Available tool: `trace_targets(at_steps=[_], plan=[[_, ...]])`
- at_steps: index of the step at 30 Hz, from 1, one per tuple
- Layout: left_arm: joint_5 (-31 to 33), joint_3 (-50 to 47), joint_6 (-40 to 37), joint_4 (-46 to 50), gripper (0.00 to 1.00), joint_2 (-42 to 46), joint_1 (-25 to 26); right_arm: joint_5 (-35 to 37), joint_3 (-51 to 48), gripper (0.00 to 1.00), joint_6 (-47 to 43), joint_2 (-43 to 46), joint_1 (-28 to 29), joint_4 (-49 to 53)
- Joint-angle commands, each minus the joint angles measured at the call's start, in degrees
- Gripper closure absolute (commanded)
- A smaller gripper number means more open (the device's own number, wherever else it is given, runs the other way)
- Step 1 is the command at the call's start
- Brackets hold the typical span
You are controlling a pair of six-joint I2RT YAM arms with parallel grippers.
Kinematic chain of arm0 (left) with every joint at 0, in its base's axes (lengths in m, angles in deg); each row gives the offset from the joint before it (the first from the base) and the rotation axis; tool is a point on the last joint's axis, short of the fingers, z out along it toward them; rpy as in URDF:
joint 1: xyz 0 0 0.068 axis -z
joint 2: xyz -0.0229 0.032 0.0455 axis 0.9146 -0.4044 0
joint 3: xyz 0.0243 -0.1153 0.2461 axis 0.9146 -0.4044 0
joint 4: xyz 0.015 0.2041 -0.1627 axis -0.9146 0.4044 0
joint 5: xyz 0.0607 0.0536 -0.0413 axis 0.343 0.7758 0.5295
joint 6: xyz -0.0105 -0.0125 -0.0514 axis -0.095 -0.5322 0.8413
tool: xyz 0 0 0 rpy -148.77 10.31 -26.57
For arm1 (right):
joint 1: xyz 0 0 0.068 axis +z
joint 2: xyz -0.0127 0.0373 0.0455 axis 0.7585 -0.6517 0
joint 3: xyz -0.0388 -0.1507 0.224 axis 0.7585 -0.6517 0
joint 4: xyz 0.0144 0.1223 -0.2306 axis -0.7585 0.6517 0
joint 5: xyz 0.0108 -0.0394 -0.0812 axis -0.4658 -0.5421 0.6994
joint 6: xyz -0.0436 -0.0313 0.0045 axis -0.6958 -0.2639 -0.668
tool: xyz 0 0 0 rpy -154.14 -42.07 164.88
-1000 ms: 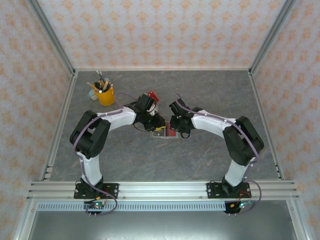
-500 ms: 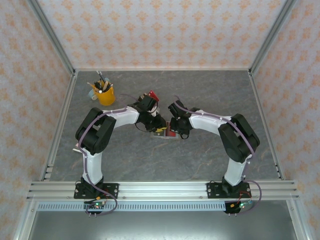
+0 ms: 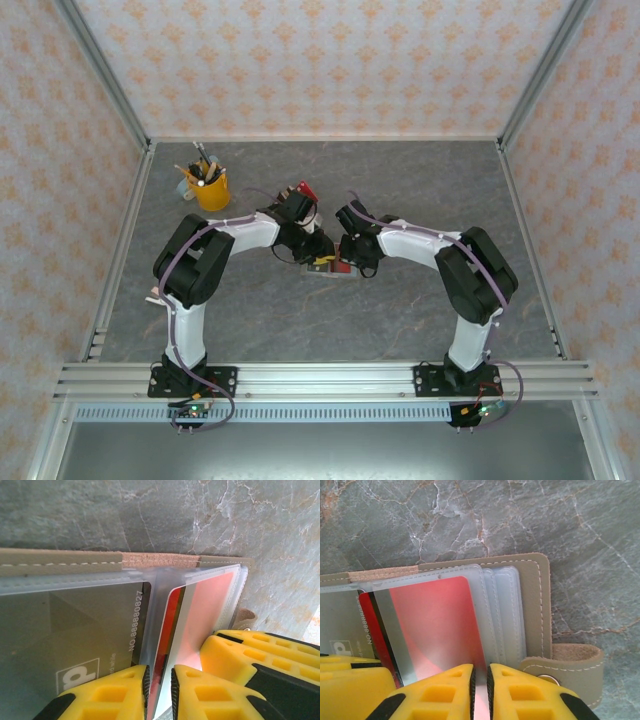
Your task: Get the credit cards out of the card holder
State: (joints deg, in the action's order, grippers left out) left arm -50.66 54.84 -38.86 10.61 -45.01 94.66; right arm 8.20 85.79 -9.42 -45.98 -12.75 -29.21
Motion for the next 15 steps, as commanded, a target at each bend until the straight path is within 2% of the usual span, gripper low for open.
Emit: trace_targets(at_steps=[1, 15], plan=[[-1.61, 1.10, -1.58, -0.72, 0.79, -0.50, 0.32, 0.42, 0.04, 0.83, 0.14, -2.55, -0.19, 2.23], [-4.35, 0.65, -2.07, -2.55, 0.82, -0.12, 0.49, -0.03, 0.09, 0.83, 0.20, -2.89, -0.19, 2.39]])
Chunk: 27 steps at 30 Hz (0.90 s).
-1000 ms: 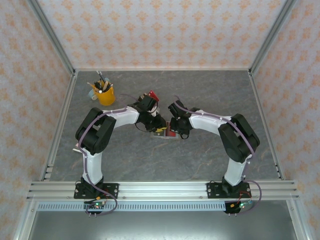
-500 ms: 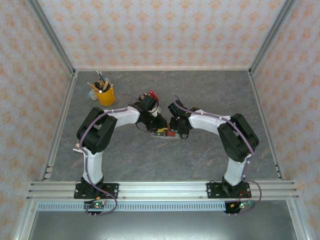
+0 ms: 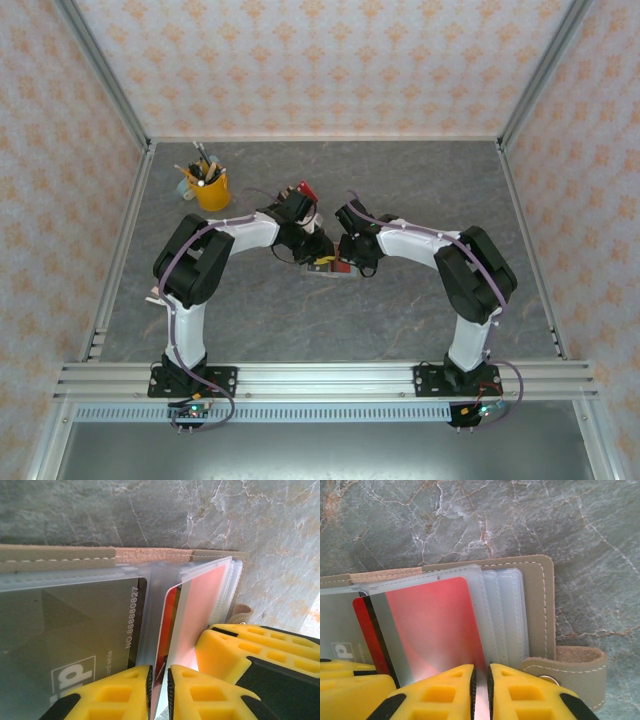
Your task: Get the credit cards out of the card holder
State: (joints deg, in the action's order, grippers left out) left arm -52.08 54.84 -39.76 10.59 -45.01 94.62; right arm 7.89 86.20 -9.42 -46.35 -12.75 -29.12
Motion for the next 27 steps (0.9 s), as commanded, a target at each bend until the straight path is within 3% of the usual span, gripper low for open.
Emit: trace_targets(at_steps=[1, 13, 27], plan=[[-2.77, 0.68, -1.33, -2.32, 0.83, -0.04, 0.49, 0.25, -0.37, 0.83, 0.20, -2.55, -0.19, 2.30], [2.99, -0.31, -6.34, 4.51, 1.00, 3.73, -1.16, 1.70, -1.04, 0.84, 0.73, -2.45, -0.28, 2.73], [8.69, -4.95, -10.79, 11.28, 1.00, 14.94, -5.65, 0.70, -0.77, 0.83, 0.23, 1.33, -0.28, 1.15]])
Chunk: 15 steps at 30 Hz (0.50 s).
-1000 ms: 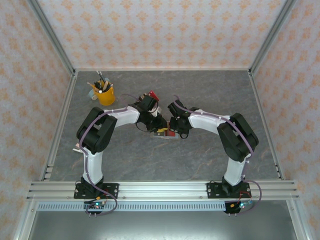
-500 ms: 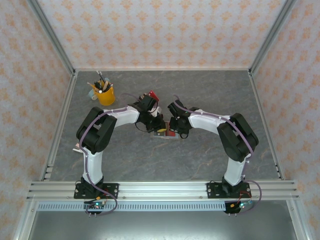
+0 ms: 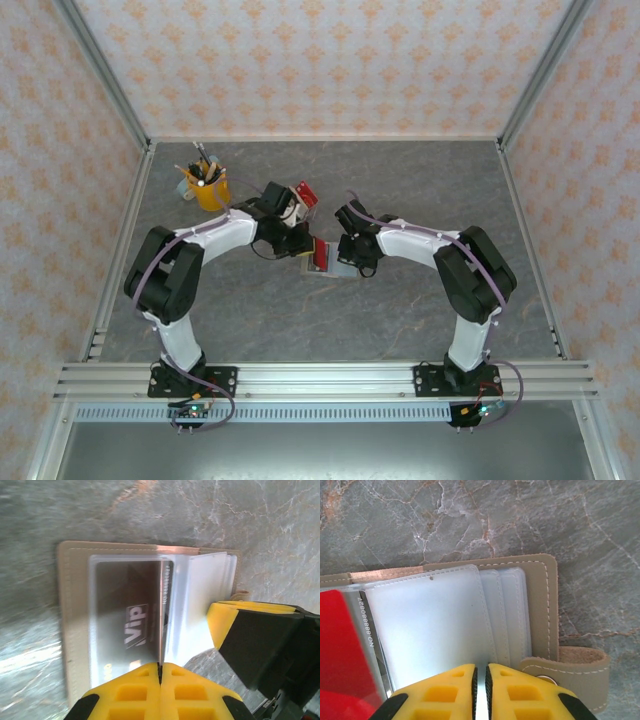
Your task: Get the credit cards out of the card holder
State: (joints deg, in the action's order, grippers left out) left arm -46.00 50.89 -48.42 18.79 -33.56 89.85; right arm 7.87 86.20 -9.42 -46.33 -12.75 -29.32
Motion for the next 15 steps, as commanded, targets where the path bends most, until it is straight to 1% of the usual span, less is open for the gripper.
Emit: trace_targets(at_steps=[1, 4, 8, 10, 13, 15], plan=[[2.90, -1.21, -2.14, 3.38, 1.00, 4.72, -1.31, 0.47, -0.77, 0.82, 0.05, 2.62, -0.28, 0.82], [3.71, -1.76, -1.99, 3.94, 1.00, 8.21, -2.22, -0.13, -1.31, 0.77, -0.48, 6.95, -0.28, -1.34], [3.61, -2.84, -0.25, 2.59, 1.00, 13.20, -2.83, -2.08, -3.06, 0.66, -0.56, 13.99, -0.28, -5.72], [2.84, -3.63, 1.31, 0.72, 1.00, 15.51, -2.87, -4.75, -4.19, 0.60, 0.01, 16.93, -0.37, -8.55], [1.19, -4.88, 4.30, -2.66, 1.00, 18.59, -3.01, -10.63, -6.75, 0.47, 2.62, 20.54, -0.79, -15.19], [-0.25, -5.48, 6.24, -4.77, 1.00, 20.25, -3.20, -14.80, -8.75, 0.38, 5.94, 22.15, -1.22, -21.39]])
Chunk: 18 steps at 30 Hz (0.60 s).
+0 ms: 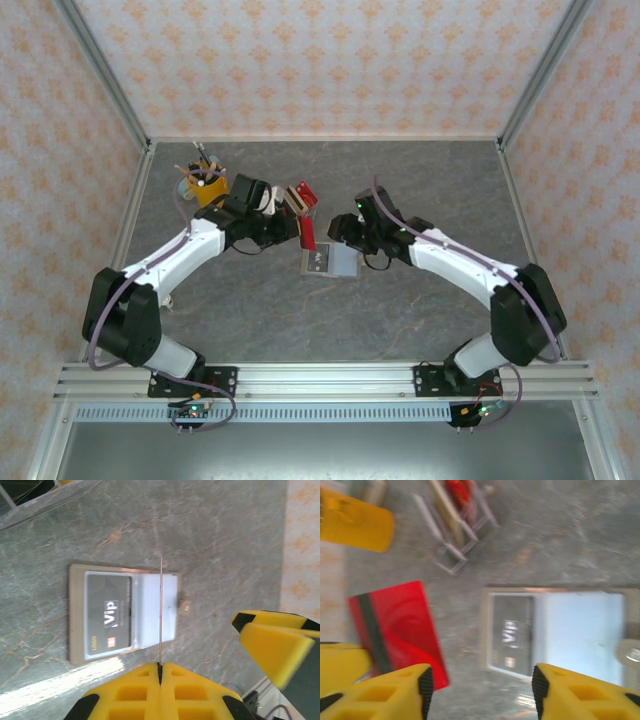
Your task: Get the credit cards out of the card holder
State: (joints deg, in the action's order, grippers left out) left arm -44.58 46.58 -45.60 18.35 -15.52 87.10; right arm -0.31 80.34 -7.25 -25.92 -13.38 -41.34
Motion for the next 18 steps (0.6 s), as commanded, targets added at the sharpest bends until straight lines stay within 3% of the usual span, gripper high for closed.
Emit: trace_targets(at_steps=[1, 5, 9, 13, 18], plan=[[-2.69, -1.49, 4.25, -5.61, 1.00, 3.02, -0.56, -8.46, -3.43, 0.35, 5.30, 1.92, -0.81, -11.89], [-5.93, -2.25, 7.67, -9.80, 1.00, 6.40, -1.45, -14.21, -5.24, 0.24, 13.22, 1.39, -1.38, -23.17], [-8.86, -3.25, 11.54, -13.52, 1.00, 8.82, -3.22, -16.63, -6.37, 0.19, 19.46, 0.54, -1.40, -32.27], [-10.83, -4.41, 14.96, -16.78, 1.00, 9.80, -4.48, -18.82, -7.25, 0.21, 24.69, -0.52, -1.40, -39.96], [-11.68, -5.58, 18.75, -19.78, 1.00, 10.59, -5.44, -19.02, -8.41, 0.31, 28.90, -1.98, -1.40, -47.04]])
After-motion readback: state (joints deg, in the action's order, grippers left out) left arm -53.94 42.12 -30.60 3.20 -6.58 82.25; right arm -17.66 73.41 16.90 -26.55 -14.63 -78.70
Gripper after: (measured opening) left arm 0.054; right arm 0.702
